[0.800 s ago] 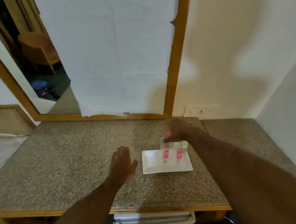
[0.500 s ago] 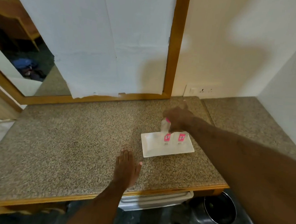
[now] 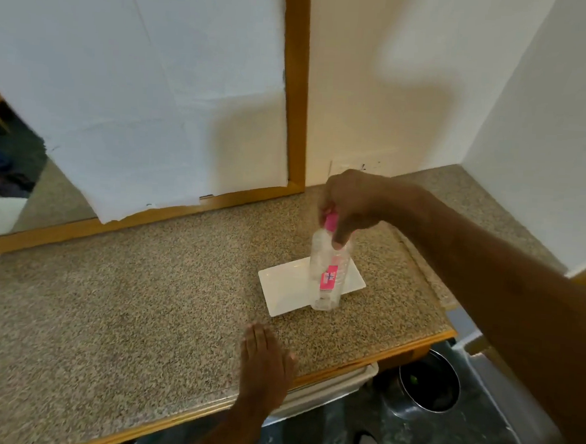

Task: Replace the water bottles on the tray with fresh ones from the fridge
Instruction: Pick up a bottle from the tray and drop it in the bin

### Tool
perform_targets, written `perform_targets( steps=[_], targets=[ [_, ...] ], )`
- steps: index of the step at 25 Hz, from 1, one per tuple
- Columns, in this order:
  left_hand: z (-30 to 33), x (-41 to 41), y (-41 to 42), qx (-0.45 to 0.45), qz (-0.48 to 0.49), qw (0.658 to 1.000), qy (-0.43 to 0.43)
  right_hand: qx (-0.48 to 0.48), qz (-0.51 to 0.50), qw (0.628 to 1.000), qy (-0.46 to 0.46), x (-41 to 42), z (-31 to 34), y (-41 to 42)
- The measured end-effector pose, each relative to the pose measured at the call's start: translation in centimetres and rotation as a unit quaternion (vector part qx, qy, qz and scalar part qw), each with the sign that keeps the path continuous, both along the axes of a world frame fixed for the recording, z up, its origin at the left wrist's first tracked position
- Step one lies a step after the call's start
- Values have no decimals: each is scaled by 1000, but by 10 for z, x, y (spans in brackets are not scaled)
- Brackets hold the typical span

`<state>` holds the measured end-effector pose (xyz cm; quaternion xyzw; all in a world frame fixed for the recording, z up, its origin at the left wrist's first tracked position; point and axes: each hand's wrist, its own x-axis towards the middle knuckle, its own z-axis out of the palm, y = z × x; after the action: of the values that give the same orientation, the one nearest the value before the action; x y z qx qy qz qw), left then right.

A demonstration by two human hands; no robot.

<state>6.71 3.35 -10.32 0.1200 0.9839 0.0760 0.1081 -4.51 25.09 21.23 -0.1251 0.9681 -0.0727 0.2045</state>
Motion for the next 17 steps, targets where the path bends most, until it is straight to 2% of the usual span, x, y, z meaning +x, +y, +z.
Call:
perform_targets(
  steps=[5,9,14,17],
  targets=[
    [16,10,85,-8,-115,993,23,104,-9,992,-66,49,1,72],
    [27,10,173,4,-188,982,31,172,-54,982,-64,91,-53,162],
    [17,-21,263,13,-213,975,52,158,-122,974,-106,121,-145,258],
    [-1,-36,303,28,-207,977,44,109,-161,975,-107,131,-203,300]
  ],
)
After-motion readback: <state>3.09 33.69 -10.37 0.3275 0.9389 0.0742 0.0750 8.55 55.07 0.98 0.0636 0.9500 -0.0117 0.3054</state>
